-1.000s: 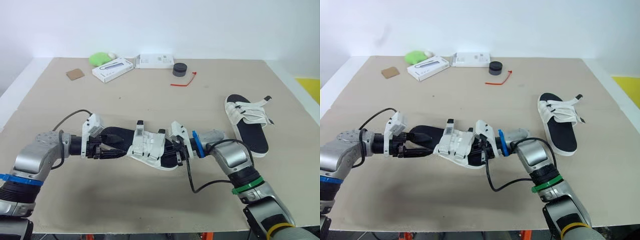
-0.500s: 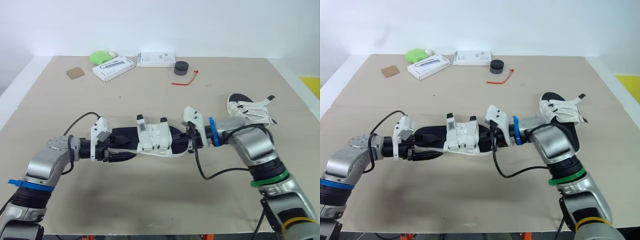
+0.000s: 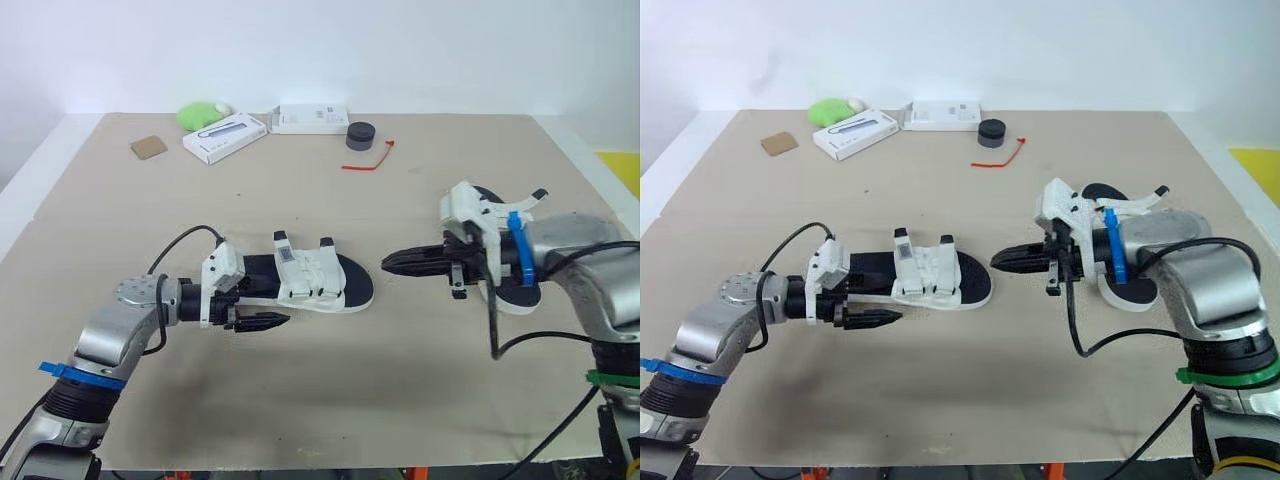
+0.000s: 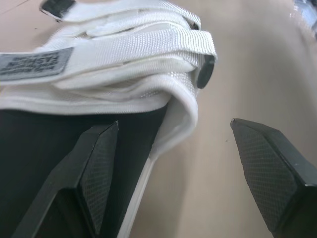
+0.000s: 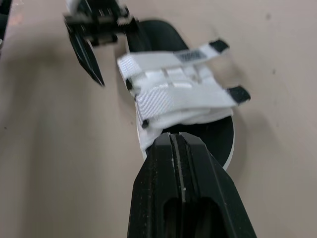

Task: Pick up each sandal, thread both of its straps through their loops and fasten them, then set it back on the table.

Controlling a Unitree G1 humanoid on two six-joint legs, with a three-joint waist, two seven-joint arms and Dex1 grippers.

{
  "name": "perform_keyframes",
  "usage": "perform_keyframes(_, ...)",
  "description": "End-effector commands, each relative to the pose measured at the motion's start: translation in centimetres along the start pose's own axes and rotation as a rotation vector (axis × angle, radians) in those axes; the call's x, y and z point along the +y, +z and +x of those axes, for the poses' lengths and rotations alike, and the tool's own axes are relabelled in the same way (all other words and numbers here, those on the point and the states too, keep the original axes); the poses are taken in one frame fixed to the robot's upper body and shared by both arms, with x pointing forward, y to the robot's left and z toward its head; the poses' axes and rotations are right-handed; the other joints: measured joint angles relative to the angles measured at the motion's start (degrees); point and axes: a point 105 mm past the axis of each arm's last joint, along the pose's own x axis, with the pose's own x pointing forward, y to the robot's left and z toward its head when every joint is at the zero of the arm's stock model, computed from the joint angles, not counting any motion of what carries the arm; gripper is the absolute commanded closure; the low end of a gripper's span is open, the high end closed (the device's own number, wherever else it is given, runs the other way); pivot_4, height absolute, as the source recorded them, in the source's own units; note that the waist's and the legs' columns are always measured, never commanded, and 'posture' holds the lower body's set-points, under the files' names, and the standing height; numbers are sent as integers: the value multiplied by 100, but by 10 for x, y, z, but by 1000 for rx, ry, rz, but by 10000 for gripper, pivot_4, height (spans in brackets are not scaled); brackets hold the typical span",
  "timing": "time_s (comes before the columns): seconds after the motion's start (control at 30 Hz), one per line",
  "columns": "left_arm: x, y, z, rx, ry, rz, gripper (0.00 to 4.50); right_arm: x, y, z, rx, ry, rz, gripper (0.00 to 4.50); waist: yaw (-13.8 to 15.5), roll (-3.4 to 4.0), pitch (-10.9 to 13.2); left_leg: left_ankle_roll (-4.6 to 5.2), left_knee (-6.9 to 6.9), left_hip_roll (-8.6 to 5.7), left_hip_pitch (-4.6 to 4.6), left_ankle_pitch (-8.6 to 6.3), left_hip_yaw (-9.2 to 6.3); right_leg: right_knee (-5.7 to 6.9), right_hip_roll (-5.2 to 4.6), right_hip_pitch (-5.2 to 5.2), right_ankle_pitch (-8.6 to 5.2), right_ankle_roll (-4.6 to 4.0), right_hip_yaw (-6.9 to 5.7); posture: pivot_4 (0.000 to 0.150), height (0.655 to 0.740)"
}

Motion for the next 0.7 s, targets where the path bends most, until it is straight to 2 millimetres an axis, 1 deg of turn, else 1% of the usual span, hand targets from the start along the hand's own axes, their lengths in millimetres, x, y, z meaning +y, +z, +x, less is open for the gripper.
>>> perform_keyframes(0.03,3,-13,15,50,-12,68,7615,7,12,-12,-34,-60,-35,45000,28,2,-1,0,4,0,0,0,0,0,0,3,1,4,0,1500,7400)
perform_keyframes(0.07,5,-14,18,52,-9,76,7615,9,13,-13,-39,-67,-32,45000,57,3,-2,0,11,-2,0,0,0,0,0,6,3,7,0,1500,7400)
perform_keyframes(0.17,17,-18,35,51,24,123,7615,12,16,-19,-77,-112,-15,45000,143,10,-4,4,32,-5,0,1,0,0,-1,15,12,23,2,1500,7400)
perform_keyframes(0.2,19,-16,41,33,26,129,7615,14,18,-21,-98,-122,-7,45000,158,9,-4,6,42,-7,0,2,-1,0,-2,17,17,29,2,1500,7400)
perform_keyframes(0.3,21,-8,50,-23,8,122,7615,17,19,-21,-122,-147,8,45000,150,9,-4,16,62,-13,0,9,0,-2,-7,30,36,48,6,1500,7400)
perform_keyframes(0.37,20,-4,53,-52,-2,110,12906,19,18,-21,-127,-165,15,45000,141,9,-4,30,63,-20,0,17,2,-2,-16,32,42,54,7,1500,7400)
perform_keyframes(0.43,19,-2,54,-72,-17,97,19963,20,17,-21,-137,-182,25,45000,141,9,-4,40,62,-24,0,24,1,-2,-18,31,46,55,6,1500,7400)
perform_keyframes(0.47,17,-2,54,-79,-26,86,25116,19,17,-20,-140,-191,31,45000,141,9,-4,40,61,-24,0,24,1,-2,-18,31,47,55,6,1500,7400)
perform_keyframes(0.5,16,-2,53,-86,-37,76,31281,20,16,-20,-141,-195,34,45000,140,9,-4,40,60,-24,0,24,1,-2,-19,31,47,55,6,1500,7400)
perform_keyframes(0.53,14,-2,53,-93,-45,69,34363,20,15,-20,-140,-198,36,45000,138,9,-4,41,60,-24,-1,24,1,-2,-18,31,47,55,6,1500,7400)
perform_keyframes(0.6,12,-1,51,-104,-59,45,44427,20,14,-20,-137,-205,39,45000,136,9,-4,41,57,-24,-1,24,1,-2,-18,31,46,55,6,1500,7400)
perform_keyframes(0.7,15,1,48,-120,-42,-2,44427,21,16,-21,-152,-208,40,45000,133,10,-4,41,55,-24,-1,24,0,-2,-17,30,46,54,6,1500,7400)
